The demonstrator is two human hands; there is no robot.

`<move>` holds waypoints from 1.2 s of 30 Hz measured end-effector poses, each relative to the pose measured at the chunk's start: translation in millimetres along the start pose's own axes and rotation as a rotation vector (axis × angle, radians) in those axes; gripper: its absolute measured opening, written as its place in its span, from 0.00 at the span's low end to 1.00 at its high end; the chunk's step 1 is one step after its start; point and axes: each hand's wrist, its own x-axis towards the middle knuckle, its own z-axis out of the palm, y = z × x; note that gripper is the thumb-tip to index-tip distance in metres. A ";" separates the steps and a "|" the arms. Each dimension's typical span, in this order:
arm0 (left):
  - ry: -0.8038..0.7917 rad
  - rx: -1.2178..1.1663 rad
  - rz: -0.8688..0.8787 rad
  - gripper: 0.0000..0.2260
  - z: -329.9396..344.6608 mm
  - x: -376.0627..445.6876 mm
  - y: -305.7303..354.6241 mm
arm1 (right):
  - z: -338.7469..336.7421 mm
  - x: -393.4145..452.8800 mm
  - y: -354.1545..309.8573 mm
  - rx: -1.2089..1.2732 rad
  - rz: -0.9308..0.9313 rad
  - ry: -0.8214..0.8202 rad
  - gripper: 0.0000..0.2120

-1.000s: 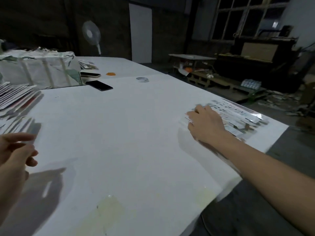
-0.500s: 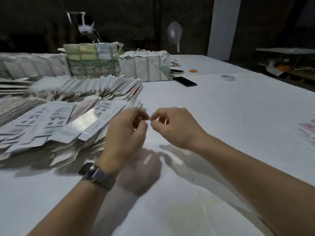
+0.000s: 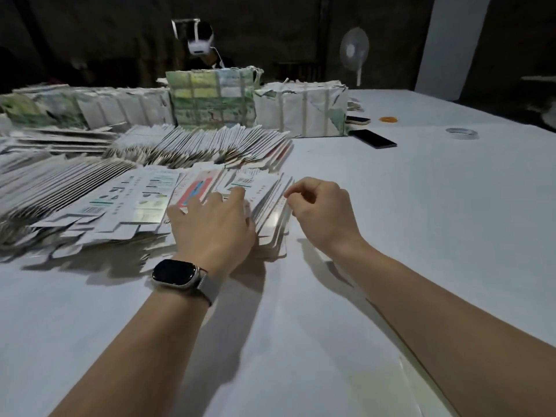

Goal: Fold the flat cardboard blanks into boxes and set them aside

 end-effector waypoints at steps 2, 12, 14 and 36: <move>0.052 -0.019 0.050 0.14 -3.2 -3.6 3.7 | -3.0 0.6 -3.4 0.011 -0.008 0.018 0.09; 0.125 -1.050 0.056 0.12 -31.6 -14.9 25.1 | -56.2 -12.8 -10.3 0.249 0.114 0.136 0.03; -0.114 -1.388 -0.033 0.12 -33.1 -20.5 35.0 | -65.3 -20.4 -5.7 0.305 0.237 0.082 0.06; -0.311 -1.774 -0.025 0.19 17.2 -44.2 74.6 | -62.3 -61.7 16.0 0.495 0.140 -0.069 0.15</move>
